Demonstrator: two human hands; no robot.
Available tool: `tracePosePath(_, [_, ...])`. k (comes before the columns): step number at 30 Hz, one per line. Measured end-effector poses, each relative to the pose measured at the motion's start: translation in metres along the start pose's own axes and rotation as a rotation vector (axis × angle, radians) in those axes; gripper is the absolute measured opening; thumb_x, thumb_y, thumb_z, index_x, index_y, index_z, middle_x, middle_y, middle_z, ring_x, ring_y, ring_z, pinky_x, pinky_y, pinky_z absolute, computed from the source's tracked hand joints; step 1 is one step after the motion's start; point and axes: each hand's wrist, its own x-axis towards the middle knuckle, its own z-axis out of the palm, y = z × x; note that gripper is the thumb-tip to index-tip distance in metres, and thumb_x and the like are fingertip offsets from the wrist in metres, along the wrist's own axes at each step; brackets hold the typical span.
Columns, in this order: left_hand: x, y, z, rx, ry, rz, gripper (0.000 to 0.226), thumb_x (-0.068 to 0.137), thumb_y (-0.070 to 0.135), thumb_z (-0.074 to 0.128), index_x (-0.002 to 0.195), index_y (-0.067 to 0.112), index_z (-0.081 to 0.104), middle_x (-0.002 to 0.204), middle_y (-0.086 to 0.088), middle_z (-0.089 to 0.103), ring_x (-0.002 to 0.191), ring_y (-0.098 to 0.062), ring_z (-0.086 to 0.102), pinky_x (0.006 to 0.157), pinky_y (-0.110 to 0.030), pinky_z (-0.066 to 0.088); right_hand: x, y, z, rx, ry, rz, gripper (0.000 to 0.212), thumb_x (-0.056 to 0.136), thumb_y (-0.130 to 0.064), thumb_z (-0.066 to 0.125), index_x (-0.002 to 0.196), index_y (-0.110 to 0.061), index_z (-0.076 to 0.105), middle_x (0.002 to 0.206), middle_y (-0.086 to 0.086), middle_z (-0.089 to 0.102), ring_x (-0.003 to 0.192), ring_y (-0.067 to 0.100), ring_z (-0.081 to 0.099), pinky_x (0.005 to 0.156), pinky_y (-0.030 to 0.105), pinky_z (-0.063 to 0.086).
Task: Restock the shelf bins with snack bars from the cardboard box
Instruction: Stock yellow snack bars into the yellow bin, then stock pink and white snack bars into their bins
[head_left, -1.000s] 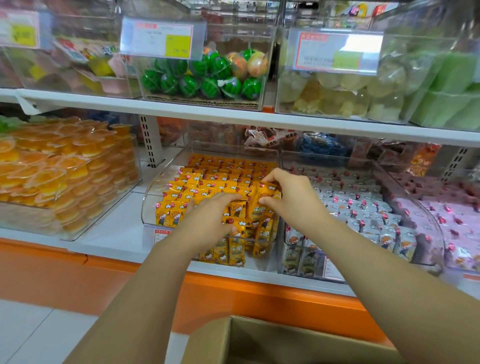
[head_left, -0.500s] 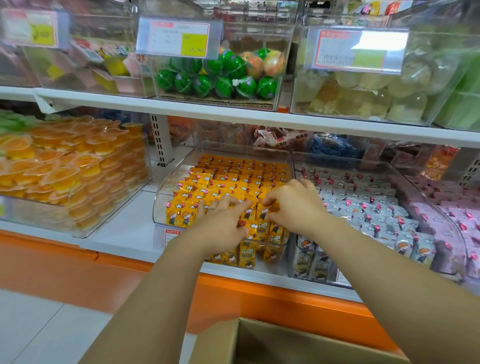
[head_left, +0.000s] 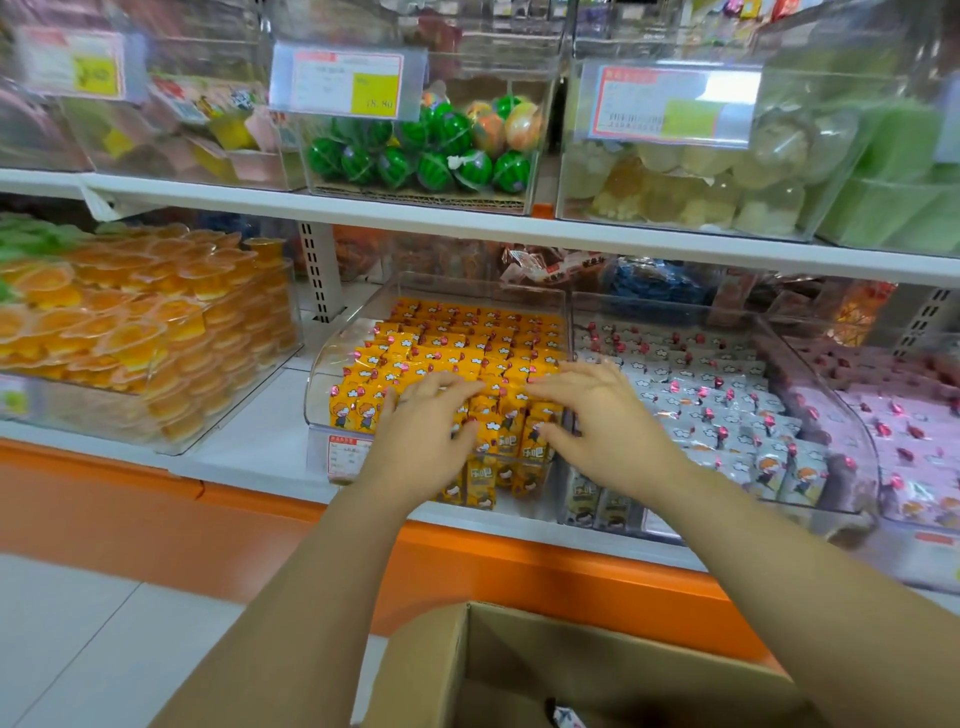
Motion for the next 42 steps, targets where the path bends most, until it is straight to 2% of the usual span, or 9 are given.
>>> tracePosePath(3, [-0.018, 0.010, 0.003, -0.133, 0.172, 0.083, 0.032, 0.093, 0.019, 0.055, 0.124, 0.027, 0.060, 0.126, 0.003, 0.052, 0.115, -0.019, 0.050, 0.103, -0.047, 0.037, -0.033, -0.001, 0.001, 0.152, 0.158, -0.020, 0.032, 0.087, -0.016, 0.065, 0.119, -0.019, 0.065, 0.119, -0.004, 0.064, 0.118, 0.015, 0.048, 0.106, 0.029, 0.030])
tracePosePath(7, [-0.057, 0.036, 0.026, -0.285, 0.179, 0.153, 0.025, 0.092, 0.010, 0.052, 0.110, 0.020, 0.066, 0.108, 0.004, 0.061, 0.087, -0.011, 0.059, 0.079, -0.031, 0.050, -0.085, -0.004, 0.016, 0.271, 0.230, -0.002, 0.024, 0.082, -0.015, 0.060, 0.104, -0.019, 0.070, 0.095, -0.014, 0.058, 0.094, 0.002, 0.047, 0.088, 0.003, 0.029])
tracePosePath(12, [-0.110, 0.054, 0.089, -0.413, 0.054, 0.016, 0.022, 0.092, 0.008, 0.053, 0.103, 0.021, 0.067, 0.099, 0.007, 0.066, 0.088, -0.008, 0.062, 0.079, -0.026, 0.049, -0.154, 0.013, 0.048, 0.360, 0.200, 0.152, 0.021, 0.083, -0.017, 0.058, 0.100, -0.019, 0.070, 0.093, -0.014, 0.060, 0.087, -0.005, 0.048, 0.080, 0.009, 0.035])
tracePosePath(15, [-0.131, 0.059, 0.128, -0.448, -0.068, -0.078, 0.021, 0.094, 0.009, 0.052, 0.106, 0.020, 0.066, 0.101, 0.008, 0.066, 0.092, -0.006, 0.059, 0.076, -0.007, 0.042, -0.187, 0.035, 0.067, 0.336, 0.147, 0.265, 0.021, 0.084, -0.009, 0.064, 0.101, -0.019, 0.070, 0.094, -0.013, 0.061, 0.086, -0.005, 0.049, 0.079, 0.011, 0.036])
tracePosePath(20, [-0.139, 0.055, 0.188, -0.440, -0.272, -0.173, 0.022, 0.096, 0.014, 0.049, 0.110, 0.025, 0.063, 0.106, 0.008, 0.065, 0.095, -0.005, 0.060, 0.086, -0.023, 0.049, -0.234, 0.074, 0.100, 0.383, 0.007, 0.506, 0.023, 0.087, -0.007, 0.062, 0.107, -0.018, 0.068, 0.097, -0.011, 0.063, 0.094, 0.008, 0.059, 0.090, 0.023, 0.045])
tracePosePath(30, [-0.152, 0.039, 0.297, -0.410, -0.542, -0.393, 0.029, 0.093, 0.004, 0.051, 0.117, 0.014, 0.064, 0.109, 0.001, 0.065, 0.103, -0.011, 0.060, 0.086, -0.015, 0.042, -0.302, 0.139, 0.191, 0.455, -0.328, 0.976, 0.040, 0.085, -0.014, 0.067, 0.124, -0.013, 0.058, 0.120, 0.005, 0.063, 0.115, 0.023, 0.057, 0.094, 0.031, 0.046])
tracePosePath(35, [-0.172, 0.011, 0.331, -0.297, -0.766, -0.457, 0.029, 0.092, 0.011, 0.055, 0.119, 0.020, 0.063, 0.117, -0.001, 0.065, 0.106, -0.013, 0.060, 0.082, -0.017, 0.041, -0.311, 0.147, 0.220, 0.525, -0.808, 0.891, 0.057, 0.080, -0.023, 0.074, 0.132, -0.019, 0.052, 0.135, 0.001, 0.054, 0.122, 0.015, 0.051, 0.097, 0.024, 0.042])
tracePosePath(38, [-0.178, 0.004, 0.336, -0.256, -0.869, -0.469, 0.036, 0.091, 0.010, 0.057, 0.125, 0.020, 0.060, 0.124, -0.001, 0.063, 0.113, -0.014, 0.058, 0.085, -0.017, 0.040, -0.311, 0.146, 0.227, 0.453, -0.919, 0.809, 0.057, 0.080, -0.028, 0.073, 0.132, -0.019, 0.053, 0.139, -0.001, 0.049, 0.125, 0.016, 0.048, 0.100, 0.030, 0.043])
tracePosePath(42, [-0.178, 0.007, 0.336, -0.242, -0.875, -0.449, 0.028, 0.089, 0.014, 0.060, 0.115, 0.021, 0.065, 0.115, 0.003, 0.065, 0.109, -0.015, 0.059, 0.093, -0.026, 0.045, -0.311, 0.151, 0.229, 0.407, -0.948, 0.768, 0.047, 0.079, -0.031, 0.075, 0.122, -0.020, 0.062, 0.127, -0.003, 0.058, 0.112, 0.013, 0.054, 0.086, 0.024, 0.044])
